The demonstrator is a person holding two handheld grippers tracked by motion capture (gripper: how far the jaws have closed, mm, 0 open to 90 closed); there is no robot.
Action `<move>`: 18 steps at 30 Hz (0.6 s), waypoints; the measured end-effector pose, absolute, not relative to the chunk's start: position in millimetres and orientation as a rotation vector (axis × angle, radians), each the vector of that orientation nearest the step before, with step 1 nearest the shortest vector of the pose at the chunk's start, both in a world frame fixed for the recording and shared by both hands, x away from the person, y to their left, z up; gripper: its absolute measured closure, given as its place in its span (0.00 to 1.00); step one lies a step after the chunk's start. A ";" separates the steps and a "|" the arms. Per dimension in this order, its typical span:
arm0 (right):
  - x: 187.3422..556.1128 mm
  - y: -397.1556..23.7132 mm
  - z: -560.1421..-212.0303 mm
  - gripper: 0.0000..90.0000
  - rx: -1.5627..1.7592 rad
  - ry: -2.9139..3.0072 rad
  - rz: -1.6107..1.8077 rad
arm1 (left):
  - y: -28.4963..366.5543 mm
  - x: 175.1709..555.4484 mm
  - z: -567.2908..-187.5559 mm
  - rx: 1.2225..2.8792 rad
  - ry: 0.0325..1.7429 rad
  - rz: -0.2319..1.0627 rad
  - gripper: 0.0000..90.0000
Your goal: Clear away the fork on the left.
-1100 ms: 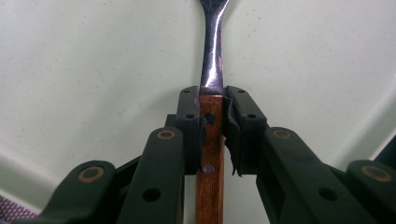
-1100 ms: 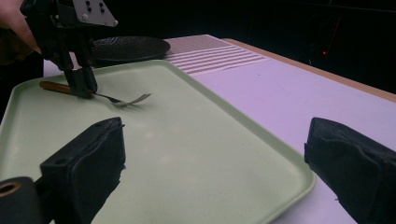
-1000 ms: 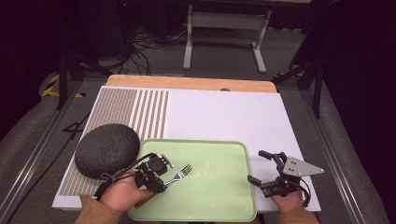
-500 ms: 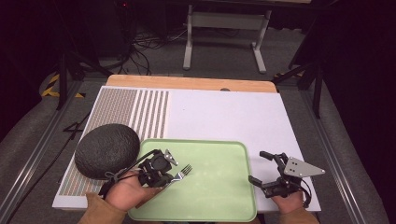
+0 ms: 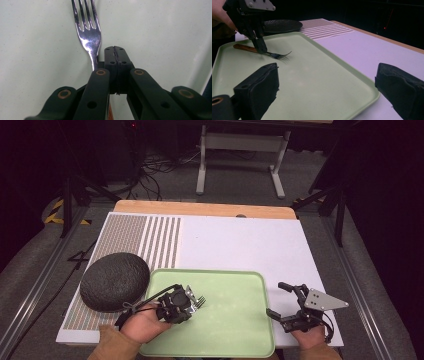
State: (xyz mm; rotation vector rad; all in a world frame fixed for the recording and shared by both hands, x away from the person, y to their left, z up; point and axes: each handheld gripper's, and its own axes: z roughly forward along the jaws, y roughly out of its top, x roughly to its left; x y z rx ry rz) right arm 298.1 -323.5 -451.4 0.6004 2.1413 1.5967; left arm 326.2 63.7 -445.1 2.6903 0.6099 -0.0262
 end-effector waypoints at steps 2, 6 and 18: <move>298.1 -323.4 -451.4 0.07 0.600 2.143 1.596 | 62.9 325.9 -445.4 2.692 0.602 -0.035 1.00; 298.1 -323.5 -451.2 0.07 0.600 2.140 1.607 | 60.2 325.6 -447.6 2.701 0.579 -0.037 1.00; 298.1 -324.0 -451.1 0.07 0.600 2.139 1.611 | 62.8 329.5 -451.4 2.722 0.595 -0.017 1.00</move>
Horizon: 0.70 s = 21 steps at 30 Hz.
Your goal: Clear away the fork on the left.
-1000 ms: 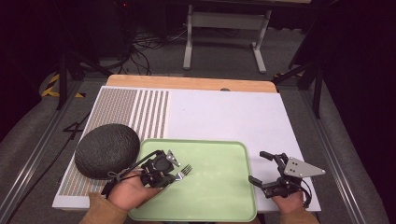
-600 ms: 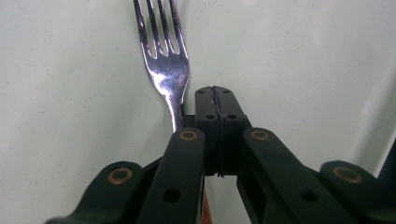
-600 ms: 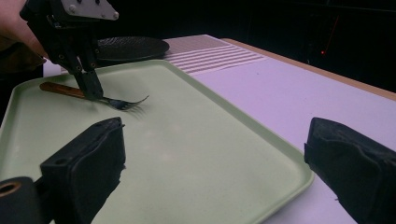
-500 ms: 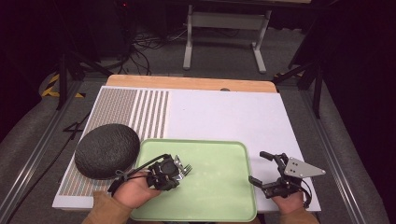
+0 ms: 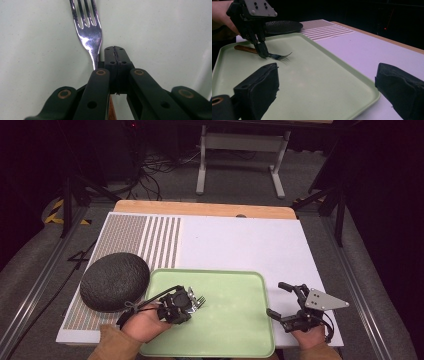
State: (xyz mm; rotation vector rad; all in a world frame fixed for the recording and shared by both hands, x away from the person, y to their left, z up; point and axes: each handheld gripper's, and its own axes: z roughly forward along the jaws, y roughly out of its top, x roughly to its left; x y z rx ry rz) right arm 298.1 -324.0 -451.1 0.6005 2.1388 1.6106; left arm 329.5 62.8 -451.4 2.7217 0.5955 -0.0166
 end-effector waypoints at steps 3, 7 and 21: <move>297.6 -323.3 -451.0 0.07 0.599 2.139 1.604 | 65.4 331.9 -451.5 2.718 0.601 -0.025 1.00; 297.7 -323.0 -451.1 0.07 0.600 2.140 1.601 | 72.2 337.6 -451.2 2.713 0.640 -0.009 1.00; 298.1 -322.9 -455.7 0.07 0.619 2.152 1.594 | 94.8 351.1 -451.1 2.696 0.725 0.016 1.00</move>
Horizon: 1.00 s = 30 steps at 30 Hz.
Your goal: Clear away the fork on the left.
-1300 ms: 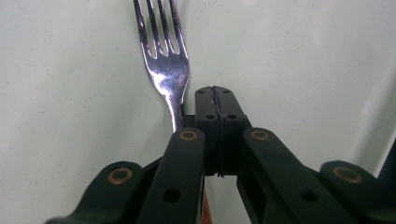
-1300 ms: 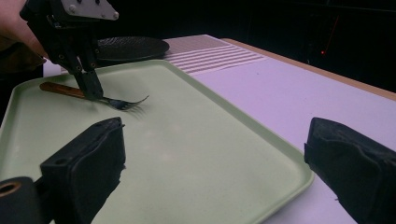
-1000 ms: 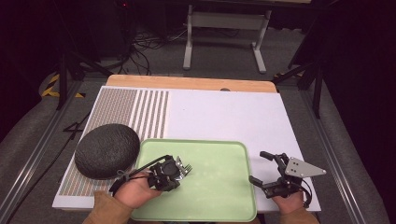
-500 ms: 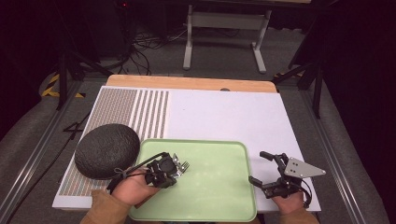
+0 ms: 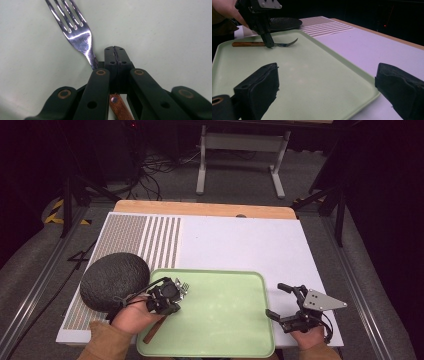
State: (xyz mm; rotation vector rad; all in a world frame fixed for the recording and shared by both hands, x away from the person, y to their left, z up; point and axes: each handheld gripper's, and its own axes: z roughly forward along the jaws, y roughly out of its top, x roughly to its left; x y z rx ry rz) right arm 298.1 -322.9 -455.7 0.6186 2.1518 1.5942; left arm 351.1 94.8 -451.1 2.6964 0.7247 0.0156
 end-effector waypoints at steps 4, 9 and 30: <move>298.2 -322.4 -456.4 0.07 0.619 2.154 1.595 | 100.4 353.9 -451.2 2.689 0.744 0.021 1.00; 298.0 -322.1 -456.8 0.07 0.618 2.156 1.596 | 106.7 357.1 -451.4 2.676 0.773 0.021 1.00; 298.4 -321.3 -456.6 0.07 0.620 2.156 1.600 | 128.8 365.7 -451.4 2.646 0.882 0.066 1.00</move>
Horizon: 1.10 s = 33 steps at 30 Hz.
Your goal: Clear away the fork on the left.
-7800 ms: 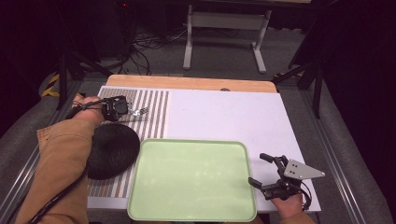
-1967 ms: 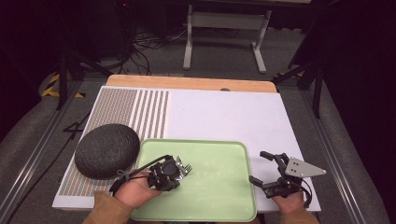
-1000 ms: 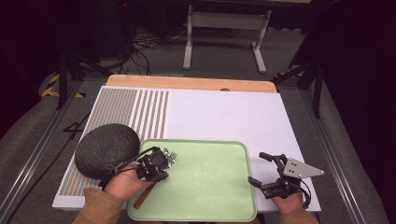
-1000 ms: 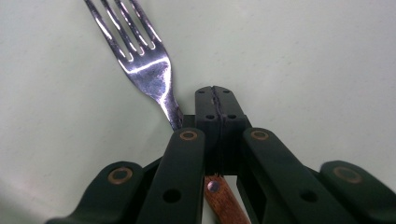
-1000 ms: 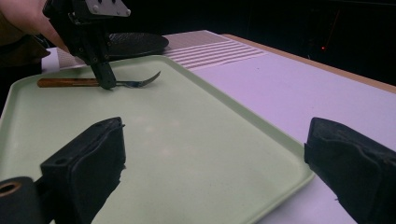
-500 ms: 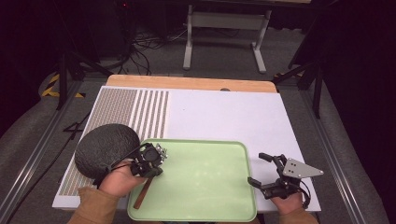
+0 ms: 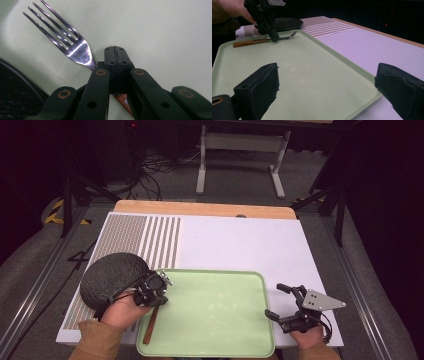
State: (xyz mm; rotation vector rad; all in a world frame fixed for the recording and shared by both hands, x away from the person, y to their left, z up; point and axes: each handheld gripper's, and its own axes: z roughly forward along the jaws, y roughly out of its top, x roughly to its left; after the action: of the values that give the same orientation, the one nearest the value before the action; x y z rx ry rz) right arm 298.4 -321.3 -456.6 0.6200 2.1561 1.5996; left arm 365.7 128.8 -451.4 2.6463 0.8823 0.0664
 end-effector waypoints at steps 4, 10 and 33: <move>298.8 -320.7 -456.6 0.07 0.619 2.156 1.604 | 133.0 367.1 -451.6 2.637 0.906 0.069 0.99; 298.1 -317.2 -455.4 0.07 0.603 2.161 1.604 | 137.1 367.5 -451.6 2.633 0.927 0.081 0.99; 305.1 -307.7 -451.2 0.07 0.568 2.177 1.615 | 150.3 355.1 -434.2 2.445 0.747 0.172 0.59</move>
State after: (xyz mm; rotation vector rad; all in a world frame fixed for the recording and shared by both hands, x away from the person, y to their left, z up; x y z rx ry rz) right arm 305.1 -307.7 -451.2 0.5678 2.1765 1.6153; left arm 355.1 150.3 -434.2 2.4446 0.7468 0.1718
